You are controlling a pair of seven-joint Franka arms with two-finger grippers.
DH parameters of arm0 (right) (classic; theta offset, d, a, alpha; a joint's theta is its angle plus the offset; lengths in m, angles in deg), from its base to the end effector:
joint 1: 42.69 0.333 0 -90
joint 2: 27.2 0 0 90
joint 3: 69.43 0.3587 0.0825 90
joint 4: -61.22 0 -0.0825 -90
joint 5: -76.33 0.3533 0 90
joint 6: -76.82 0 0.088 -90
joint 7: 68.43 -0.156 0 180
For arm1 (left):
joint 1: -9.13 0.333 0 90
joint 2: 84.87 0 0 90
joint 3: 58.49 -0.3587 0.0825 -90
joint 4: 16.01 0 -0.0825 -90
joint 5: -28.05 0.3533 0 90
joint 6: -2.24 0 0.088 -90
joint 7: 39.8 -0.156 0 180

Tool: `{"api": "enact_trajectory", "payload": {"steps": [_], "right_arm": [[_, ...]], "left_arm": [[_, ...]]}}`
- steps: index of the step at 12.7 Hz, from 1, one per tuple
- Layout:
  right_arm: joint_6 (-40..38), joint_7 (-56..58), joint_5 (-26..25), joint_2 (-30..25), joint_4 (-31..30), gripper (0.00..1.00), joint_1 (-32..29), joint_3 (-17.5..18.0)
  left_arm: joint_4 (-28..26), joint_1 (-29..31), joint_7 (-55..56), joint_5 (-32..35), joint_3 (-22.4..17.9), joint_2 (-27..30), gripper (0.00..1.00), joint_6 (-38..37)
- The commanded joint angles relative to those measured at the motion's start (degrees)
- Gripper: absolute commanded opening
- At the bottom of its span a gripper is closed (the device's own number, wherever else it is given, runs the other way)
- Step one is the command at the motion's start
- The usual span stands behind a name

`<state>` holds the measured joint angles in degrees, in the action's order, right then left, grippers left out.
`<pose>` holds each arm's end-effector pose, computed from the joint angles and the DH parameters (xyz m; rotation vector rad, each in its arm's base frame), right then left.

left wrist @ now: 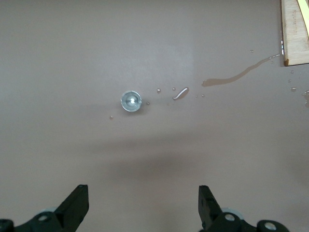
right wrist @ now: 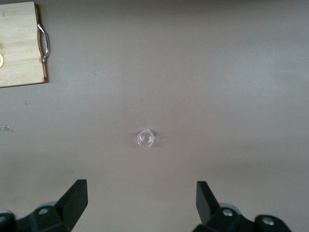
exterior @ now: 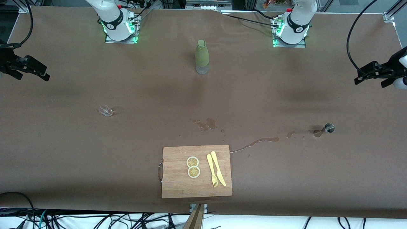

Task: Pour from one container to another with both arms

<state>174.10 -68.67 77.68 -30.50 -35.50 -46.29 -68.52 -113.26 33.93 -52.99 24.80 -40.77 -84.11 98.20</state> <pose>0.5172 -0.0207 0.6074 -3.1176 0.0832 -0.1058 0.5220 0.0555 0.5779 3.0844 -0.1550 -0.0008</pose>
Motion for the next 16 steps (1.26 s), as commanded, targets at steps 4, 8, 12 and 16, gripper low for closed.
{"api": "enact_trajectory", "payload": {"steps": [4,8,12,16], "right_arm": [[-0.42,-0.99,-0.73,-0.21,-0.05,1.0,0.26,-0.21],[-3.03,1.04,-0.65,1.28,0.04,1.0,0.52,0.41],[-4.9,5.84,-0.38,2.69,0.04,1.0,0.43,0.32],[-8.13,23.41,-0.82,4.88,0.12,1.0,0.43,0.32]], "left_arm": [[1.19,2.62,-22.79,-5.52,-4.35,-7.42,1.0,6.51],[1.02,9.81,-46.78,-16.5,-4.54,-17.17,1.0,11.79],[1.02,12.11,-67.87,-24.94,-4.54,-23.59,1.0,11.88],[1.28,12.64,-88.62,-31.11,-4.63,-30.97,1.0,11.88]]}}
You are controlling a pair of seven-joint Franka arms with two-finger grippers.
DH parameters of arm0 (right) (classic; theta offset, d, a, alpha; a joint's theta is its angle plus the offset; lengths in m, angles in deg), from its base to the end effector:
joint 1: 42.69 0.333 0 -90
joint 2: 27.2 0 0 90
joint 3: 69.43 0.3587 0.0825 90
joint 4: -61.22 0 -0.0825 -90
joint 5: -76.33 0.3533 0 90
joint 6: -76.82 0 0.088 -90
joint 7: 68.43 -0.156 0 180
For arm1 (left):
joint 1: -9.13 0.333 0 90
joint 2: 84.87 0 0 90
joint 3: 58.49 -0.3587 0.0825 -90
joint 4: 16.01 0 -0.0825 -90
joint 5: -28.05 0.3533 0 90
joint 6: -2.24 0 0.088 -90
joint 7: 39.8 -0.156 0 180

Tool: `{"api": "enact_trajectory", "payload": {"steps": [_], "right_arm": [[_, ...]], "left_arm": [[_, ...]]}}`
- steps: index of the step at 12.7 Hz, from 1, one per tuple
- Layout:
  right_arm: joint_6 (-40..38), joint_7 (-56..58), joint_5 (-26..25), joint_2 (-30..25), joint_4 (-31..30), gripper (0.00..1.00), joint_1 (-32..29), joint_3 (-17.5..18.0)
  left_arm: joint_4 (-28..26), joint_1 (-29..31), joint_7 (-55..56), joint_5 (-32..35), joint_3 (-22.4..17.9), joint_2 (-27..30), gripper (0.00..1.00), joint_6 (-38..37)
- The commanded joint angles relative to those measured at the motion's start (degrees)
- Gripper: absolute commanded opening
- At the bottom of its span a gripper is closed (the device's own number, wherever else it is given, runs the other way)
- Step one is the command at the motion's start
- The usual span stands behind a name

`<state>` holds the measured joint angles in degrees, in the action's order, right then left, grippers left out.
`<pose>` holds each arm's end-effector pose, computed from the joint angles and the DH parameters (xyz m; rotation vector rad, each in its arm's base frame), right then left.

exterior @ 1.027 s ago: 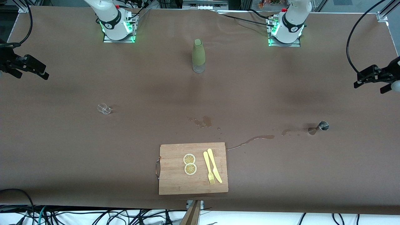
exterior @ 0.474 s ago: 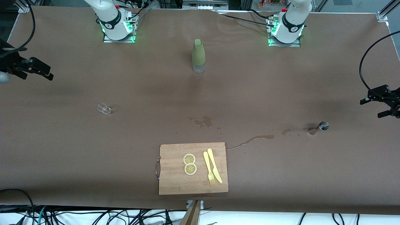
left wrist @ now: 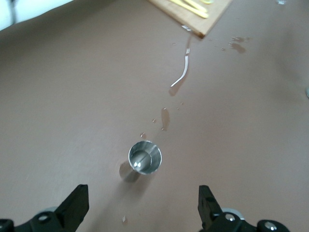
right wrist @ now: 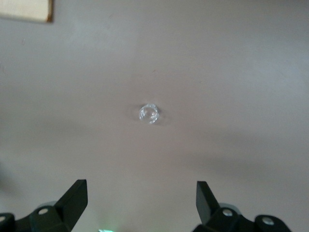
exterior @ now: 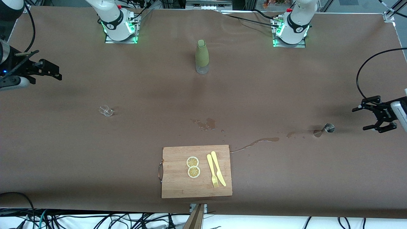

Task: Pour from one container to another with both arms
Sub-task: 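Lower the right gripper to the glass cup while the left gripper reaches the jigger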

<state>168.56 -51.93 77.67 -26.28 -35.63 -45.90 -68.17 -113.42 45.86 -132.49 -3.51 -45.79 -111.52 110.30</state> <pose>0.5204 -0.0142 0.5600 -3.0729 -0.3893 0.1551 0.5919 0.2107 0.3401 2.2808 -1.1570 0.4877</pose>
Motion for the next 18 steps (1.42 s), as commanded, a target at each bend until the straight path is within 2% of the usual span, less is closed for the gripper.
{"api": "enact_trajectory", "payload": {"steps": [1,6,8,10,13,18], "right_arm": [[-3.22,10.88,-0.73,1.28,0.26,1.0,-0.04,-0.04],[-3.58,30.65,-0.11,3.65,0.26,1.0,-0.56,-0.56],[-3.49,33.15,0.59,4.36,0.26,1.0,-2.32,-0.65],[-4.02,35.77,4.79,5.15,0.08,1.0,-4.42,-1.09],[-3.85,48.68,11.64,8.92,0.17,1.0,-8.99,-1.18],[-3.76,67.31,26.93,16.04,0.0,1.0,-16.55,-1.18]], "left_arm": [[1.44,0.8,-12.65,-4.28,0.31,-5.15,1.0,-0.22],[1.35,0.89,-30.32,-15.26,-2.67,-10.69,1.0,-0.22],[1.35,0.89,-37.96,-20.97,-4.51,-12.45,1.0,-0.31],[1.35,0.71,-43.07,-25.2,-5.4,-14.47,1.0,-1.27],[1.35,0.89,-46.86,-27.41,-5.93,-17.72,1.0,-4.95],[1.35,0.72,-53.45,-30.48,-6.2,-21.07,1.0,-6.72]]}}
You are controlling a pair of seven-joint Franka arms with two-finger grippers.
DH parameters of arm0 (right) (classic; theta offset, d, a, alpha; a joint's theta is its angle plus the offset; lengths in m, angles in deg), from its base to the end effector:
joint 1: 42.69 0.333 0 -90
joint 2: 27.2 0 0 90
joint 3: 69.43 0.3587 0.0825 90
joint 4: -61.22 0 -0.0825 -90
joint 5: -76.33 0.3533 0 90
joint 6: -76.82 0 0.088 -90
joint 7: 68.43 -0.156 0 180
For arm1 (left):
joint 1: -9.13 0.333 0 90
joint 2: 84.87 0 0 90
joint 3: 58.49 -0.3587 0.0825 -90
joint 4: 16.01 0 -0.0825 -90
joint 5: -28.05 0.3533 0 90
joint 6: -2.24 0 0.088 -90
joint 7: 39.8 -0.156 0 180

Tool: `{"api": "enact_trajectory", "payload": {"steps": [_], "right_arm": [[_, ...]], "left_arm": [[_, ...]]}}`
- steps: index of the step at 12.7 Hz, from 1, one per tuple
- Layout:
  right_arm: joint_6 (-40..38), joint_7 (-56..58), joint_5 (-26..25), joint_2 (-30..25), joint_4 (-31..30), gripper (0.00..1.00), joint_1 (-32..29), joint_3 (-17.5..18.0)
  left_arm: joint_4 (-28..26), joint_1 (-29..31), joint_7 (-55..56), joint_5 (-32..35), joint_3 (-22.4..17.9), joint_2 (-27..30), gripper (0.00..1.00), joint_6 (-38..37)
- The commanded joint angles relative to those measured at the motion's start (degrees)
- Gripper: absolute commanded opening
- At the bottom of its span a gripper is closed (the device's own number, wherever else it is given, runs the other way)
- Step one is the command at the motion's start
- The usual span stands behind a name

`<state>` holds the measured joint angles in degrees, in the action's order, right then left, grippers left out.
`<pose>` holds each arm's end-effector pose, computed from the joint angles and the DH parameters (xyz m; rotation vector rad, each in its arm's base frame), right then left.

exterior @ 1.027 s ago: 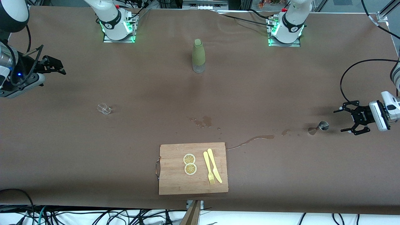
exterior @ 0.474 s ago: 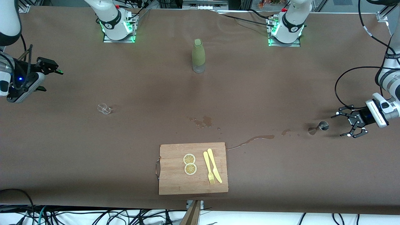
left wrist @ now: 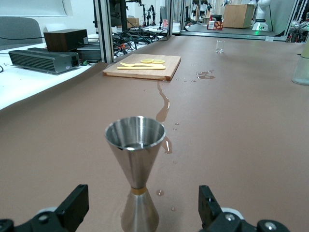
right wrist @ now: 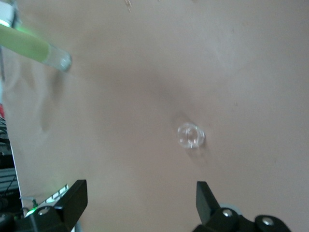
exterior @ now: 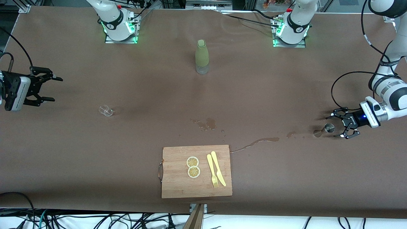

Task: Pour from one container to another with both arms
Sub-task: 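Lower the right gripper to the glass cup while the left gripper reaches the jigger, then close the right gripper on the glass cup while the left gripper grips the jigger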

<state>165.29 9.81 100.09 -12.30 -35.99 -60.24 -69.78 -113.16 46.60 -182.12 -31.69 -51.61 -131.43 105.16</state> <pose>0.5463 -0.1091 0.4360 -2.2658 -1.2031 -0.0433 0.5843 0.2211 0.1599 1.7510 -1.3057 1.1441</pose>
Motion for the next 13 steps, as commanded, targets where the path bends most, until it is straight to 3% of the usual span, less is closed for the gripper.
{"api": "enact_trajectory", "payload": {"steps": [1,6,10,13], "right_arm": [[-0.67,9.44,7.5,3.54,0.18,1.0,-3.54,0.43],[-1.81,34.12,20.6,14.43,0.01,1.0,-8.29,0.43],[-1.11,48.81,25.71,21.74,0.01,1.0,-9.09,0.52],[0.99,56.21,26.43,26.05,0.09,1.0,-9.09,0.52]], "left_arm": [[1.09,-0.38,-5.05,-4.31,-0.38,-1.94,1.0,-1.58],[1.18,-1.7,-5.94,-10.04,-0.46,-4.59,1.0,-1.58],[1.09,-2.31,-5.86,-11.62,-0.2,-4.59,1.0,-2.37],[1.09,-2.84,-5.94,-12.59,-0.03,-4.76,1.0,-2.55]]}}
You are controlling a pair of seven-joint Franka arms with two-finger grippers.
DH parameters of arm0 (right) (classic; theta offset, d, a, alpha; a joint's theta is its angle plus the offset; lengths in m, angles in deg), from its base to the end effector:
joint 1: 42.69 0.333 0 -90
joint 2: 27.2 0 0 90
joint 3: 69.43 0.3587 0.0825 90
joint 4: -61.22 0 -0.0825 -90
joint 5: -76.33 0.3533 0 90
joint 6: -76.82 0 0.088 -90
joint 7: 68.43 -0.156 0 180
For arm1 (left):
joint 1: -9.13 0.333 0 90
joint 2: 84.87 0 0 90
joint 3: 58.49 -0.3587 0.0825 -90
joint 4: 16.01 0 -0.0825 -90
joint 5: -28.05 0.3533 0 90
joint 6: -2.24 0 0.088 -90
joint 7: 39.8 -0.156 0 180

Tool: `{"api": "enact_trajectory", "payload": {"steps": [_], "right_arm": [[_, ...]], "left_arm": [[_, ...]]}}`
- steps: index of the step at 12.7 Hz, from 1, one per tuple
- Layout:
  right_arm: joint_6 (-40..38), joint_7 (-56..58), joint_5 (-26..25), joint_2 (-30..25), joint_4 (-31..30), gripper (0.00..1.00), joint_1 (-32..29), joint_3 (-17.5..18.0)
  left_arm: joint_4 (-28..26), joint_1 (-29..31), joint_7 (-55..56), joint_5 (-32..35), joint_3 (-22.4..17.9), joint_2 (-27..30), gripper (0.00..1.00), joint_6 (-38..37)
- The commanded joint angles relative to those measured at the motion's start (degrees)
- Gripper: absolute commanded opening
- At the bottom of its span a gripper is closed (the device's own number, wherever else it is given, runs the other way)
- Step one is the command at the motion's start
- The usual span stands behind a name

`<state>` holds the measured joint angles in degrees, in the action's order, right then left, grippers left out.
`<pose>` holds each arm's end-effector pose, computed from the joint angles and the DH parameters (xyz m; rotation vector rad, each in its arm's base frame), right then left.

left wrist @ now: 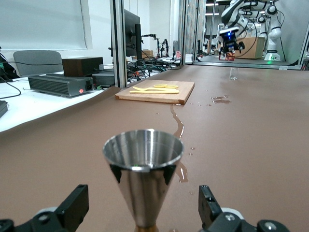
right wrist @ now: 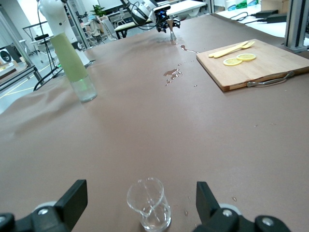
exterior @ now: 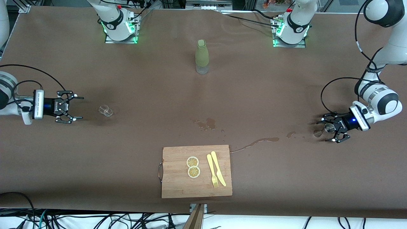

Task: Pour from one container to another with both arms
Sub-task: 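Close the right gripper on the glass cup while the left gripper grips the jigger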

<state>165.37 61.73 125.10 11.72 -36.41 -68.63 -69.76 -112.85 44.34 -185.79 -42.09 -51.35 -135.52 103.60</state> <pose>0.5678 -0.1472 0.2274 -1.5849 -1.3861 -0.7349 0.6032 0.1865 0.1352 1.6866 -1.1709 1.2965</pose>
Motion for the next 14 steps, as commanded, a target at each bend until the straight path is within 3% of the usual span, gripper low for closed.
{"api": "enact_trajectory", "payload": {"steps": [1,9,11,14], "right_arm": [[1.8,6.57,2.11,3.26,0.51,1.0,-0.69,0.5],[3.39,13.1,4.57,9.42,0.33,1.0,-0.51,0.59],[3.82,14.59,5.1,9.6,-0.89,1.0,-0.25,0.59],[3.92,16.52,5.89,9.6,-2.12,1.0,-0.07,0.68]], "left_arm": [[0.78,-0.67,-2.28,-2.19,-0.2,-1.03,1.0,-1.07],[0.78,-1.72,-3.07,-4.3,-0.29,-2.61,0.93,-0.98],[0.86,-1.81,-3.07,-4.22,-0.29,-2.7,0.69,-0.98],[0.86,-1.9,-2.98,-4.3,-0.29,-3.05,0.23,-0.9]]}}
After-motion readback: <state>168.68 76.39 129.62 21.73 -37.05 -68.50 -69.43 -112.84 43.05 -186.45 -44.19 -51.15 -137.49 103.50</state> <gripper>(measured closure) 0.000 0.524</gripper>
